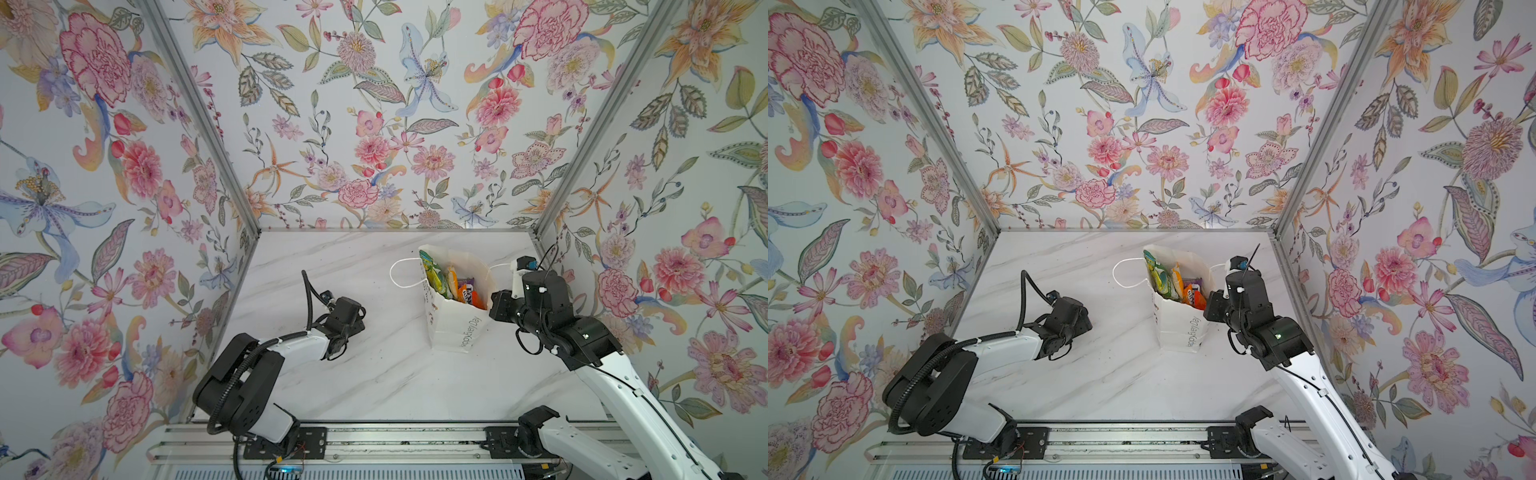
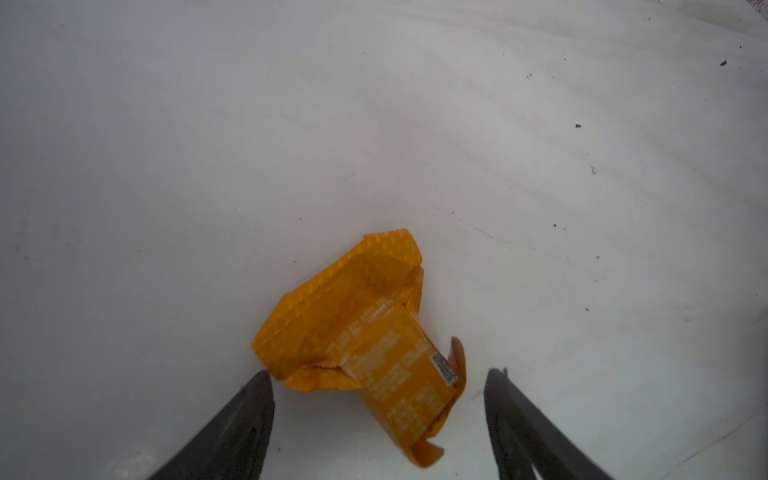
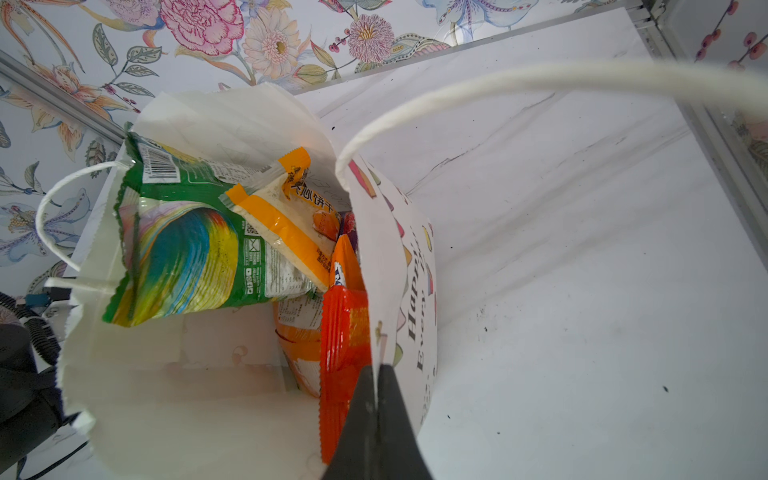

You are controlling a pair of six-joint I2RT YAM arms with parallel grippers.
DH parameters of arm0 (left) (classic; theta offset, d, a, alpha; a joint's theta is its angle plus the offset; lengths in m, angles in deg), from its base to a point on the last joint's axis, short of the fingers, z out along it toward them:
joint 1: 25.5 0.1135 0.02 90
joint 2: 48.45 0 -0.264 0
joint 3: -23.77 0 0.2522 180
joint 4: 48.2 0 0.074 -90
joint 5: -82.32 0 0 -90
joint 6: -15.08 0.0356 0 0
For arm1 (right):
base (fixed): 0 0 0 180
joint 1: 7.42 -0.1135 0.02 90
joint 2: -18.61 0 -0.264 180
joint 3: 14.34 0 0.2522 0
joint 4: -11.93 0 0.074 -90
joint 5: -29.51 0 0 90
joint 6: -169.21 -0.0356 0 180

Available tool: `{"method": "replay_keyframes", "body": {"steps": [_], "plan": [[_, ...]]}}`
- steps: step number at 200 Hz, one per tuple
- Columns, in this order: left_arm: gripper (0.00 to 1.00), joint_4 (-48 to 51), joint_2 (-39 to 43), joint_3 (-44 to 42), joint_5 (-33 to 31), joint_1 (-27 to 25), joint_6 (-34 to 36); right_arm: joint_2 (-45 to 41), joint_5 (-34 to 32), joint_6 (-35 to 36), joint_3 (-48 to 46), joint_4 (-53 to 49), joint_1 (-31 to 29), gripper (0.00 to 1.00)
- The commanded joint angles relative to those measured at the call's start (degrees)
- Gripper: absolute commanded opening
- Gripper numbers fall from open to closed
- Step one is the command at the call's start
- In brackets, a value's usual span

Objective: Place the snacks into the paper bag
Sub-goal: 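Lower the left gripper and grasp the small orange candy, then lift the orange candy with the left gripper over the paper bag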

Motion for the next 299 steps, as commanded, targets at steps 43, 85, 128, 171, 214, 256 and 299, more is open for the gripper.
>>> {"method": "replay_keyframes", "body": {"steps": [43,85,128,171,214,256,299], "plan": [[0.7,3.6,-8.9,8.1,-5.4,-0.5,6.3,-0.8,0.3,-0.5,-0.6,1.5,0.1,0.0],[0.57,6.6,-9.2,8.0,-8.5,-1.5,7.5,-0.8,0.1,-0.3,-0.5,1.5,0.1,0.0],[0.47,8.4,-8.1,6.3,-11.1,-2.3,8.8,0.3,0.5,-0.1,0.6,1.5,0.1,0.0],[0.33,6.0,-6.1,3.5,-10.7,-2.1,9.1,0.4,0.5,-0.1,0.9,1.5,0.2,0.0],[0.24,2.8,-3.0,1.4,-9.8,-2.1,9.7,0.1,0.5,-0.1,0.9,1.6,0.1,0.0],[0.23,1.8,-2.0,1.2,-8.4,-2.2,9.5,-0.2,0.4,-0.1,0.5,1.6,0.1,0.0],[0.19,0.8,5.1,-0.9,-7.8,-2.1,9.8,-0.7,0.1,0.1,0.3,1.5,0.1,0.0]]}}
